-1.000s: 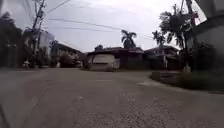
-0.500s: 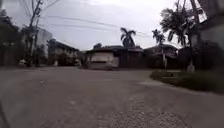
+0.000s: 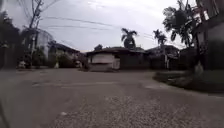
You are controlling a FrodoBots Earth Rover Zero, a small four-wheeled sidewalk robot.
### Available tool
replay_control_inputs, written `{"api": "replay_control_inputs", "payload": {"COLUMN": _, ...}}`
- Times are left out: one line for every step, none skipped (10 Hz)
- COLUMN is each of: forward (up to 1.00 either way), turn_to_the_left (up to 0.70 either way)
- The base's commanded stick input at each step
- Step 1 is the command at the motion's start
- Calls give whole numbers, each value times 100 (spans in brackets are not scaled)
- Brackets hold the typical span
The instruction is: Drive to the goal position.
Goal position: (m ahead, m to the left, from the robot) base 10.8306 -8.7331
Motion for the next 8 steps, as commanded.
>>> {"api": "replay_control_inputs", "payload": {"forward": 70, "turn_to_the_left": -28}}
{"api": "replay_control_inputs", "payload": {"forward": 70, "turn_to_the_left": -35}}
{"api": "replay_control_inputs", "payload": {"forward": 70, "turn_to_the_left": -35}}
{"api": "replay_control_inputs", "payload": {"forward": 70, "turn_to_the_left": -35}}
{"api": "replay_control_inputs", "payload": {"forward": 70, "turn_to_the_left": -35}}
{"api": "replay_control_inputs", "payload": {"forward": 70, "turn_to_the_left": -26}}
{"api": "replay_control_inputs", "payload": {"forward": 70, "turn_to_the_left": 0}}
{"api": "replay_control_inputs", "payload": {"forward": 70, "turn_to_the_left": 0}}
